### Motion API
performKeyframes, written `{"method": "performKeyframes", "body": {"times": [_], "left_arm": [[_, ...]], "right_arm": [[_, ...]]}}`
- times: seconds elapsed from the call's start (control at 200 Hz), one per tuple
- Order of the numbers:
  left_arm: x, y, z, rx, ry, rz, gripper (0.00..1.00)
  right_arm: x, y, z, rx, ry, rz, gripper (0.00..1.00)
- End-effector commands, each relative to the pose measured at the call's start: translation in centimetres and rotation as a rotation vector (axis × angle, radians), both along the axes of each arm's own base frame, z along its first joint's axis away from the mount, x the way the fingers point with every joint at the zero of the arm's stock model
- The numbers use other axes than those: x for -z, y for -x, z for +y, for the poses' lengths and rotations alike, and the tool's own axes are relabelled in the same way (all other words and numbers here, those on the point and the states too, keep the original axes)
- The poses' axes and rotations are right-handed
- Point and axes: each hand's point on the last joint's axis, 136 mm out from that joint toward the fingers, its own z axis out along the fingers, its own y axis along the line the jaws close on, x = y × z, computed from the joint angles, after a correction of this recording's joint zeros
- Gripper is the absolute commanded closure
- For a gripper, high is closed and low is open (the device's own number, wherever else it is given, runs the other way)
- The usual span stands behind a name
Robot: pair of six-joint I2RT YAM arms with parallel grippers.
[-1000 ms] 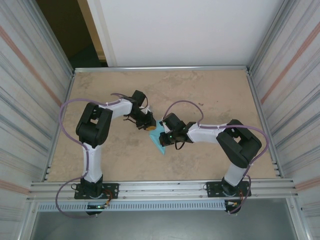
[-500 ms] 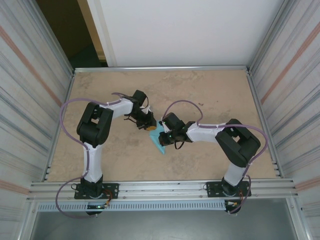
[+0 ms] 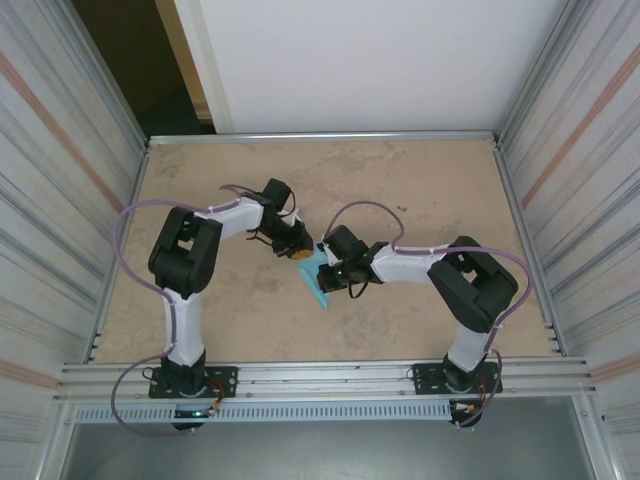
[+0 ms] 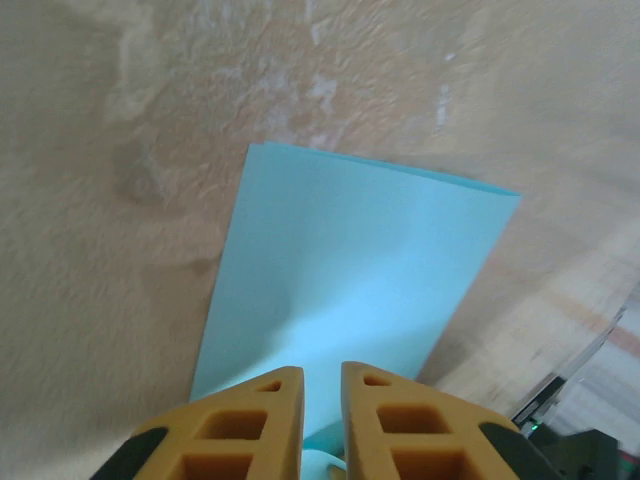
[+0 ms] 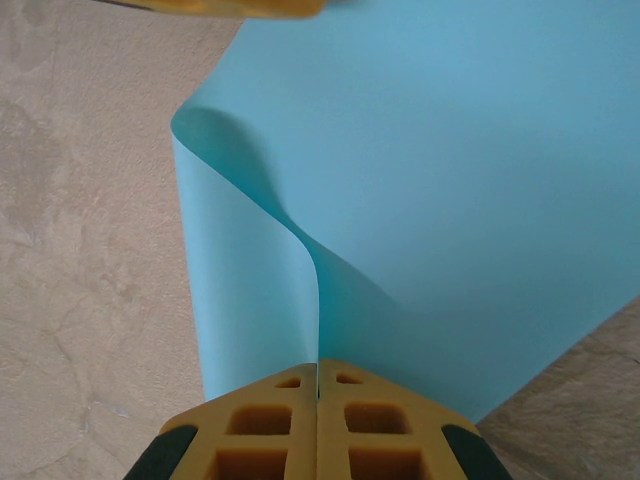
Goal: Fold a paper plane with a square sheet of paper (pick it up from the middle)
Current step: Third fold the triangle at the center of the table.
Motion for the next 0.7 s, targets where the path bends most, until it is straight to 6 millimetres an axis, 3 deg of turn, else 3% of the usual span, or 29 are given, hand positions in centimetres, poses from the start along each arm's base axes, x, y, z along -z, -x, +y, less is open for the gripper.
{"method": "performKeyframes", "body": {"times": [0.0,0.321,0.526,0.697], "left_arm": [[-3.3,-0.8,1.0,-0.09,0.057,-0.067,0.79],[-3.7,3.2,2.1,-0.182,0.152,-0.023,0.75],[-2.7,5.8,0.5,-0.143,0.179,0.039,0.81],[-2.1,6.3,0.1,-0.129,0.184,0.066,0.86]], "right_arm": [[0.4,0.0,0.0,-0.012,0.012,0.017,1.0],[0.3,0.1,0.1,-0.006,0.003,0.027,0.98],[0.7,0.2,0.0,-0.001,0.012,0.033,0.95],[0.8,0.2,-0.1,0.001,0.014,0.035,0.95]]}}
